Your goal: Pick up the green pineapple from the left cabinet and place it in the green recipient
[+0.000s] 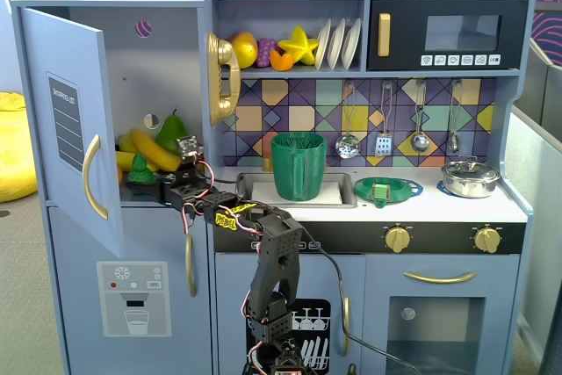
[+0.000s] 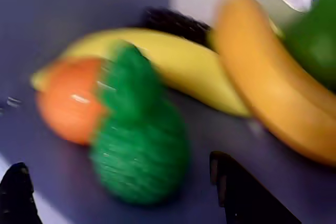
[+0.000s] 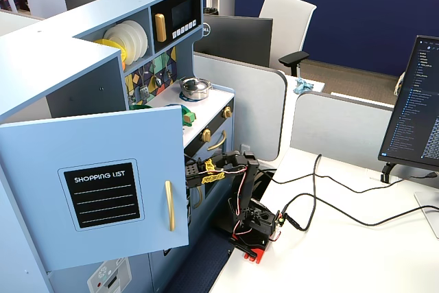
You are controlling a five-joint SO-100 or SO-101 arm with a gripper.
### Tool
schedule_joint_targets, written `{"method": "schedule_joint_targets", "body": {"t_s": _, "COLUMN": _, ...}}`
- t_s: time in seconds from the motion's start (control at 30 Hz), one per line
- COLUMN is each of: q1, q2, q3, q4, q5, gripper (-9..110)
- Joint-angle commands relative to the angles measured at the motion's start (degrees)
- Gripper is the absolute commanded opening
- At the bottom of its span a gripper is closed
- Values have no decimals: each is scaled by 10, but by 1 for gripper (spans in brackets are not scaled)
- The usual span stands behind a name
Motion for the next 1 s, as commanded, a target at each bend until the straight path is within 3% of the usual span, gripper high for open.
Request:
{"method": "schedule_joint_targets", "body": {"t_s": 0.0, "q1": 14, "q2": -11, "q3": -71, "q4": -22, "q5": 4, "gripper": 39}}
{"method": "schedule_joint_targets", "body": {"t_s": 0.97, "q1": -2, "q2": -123, "q3": -163, "q4": -14, "q5": 3, "gripper": 38}}
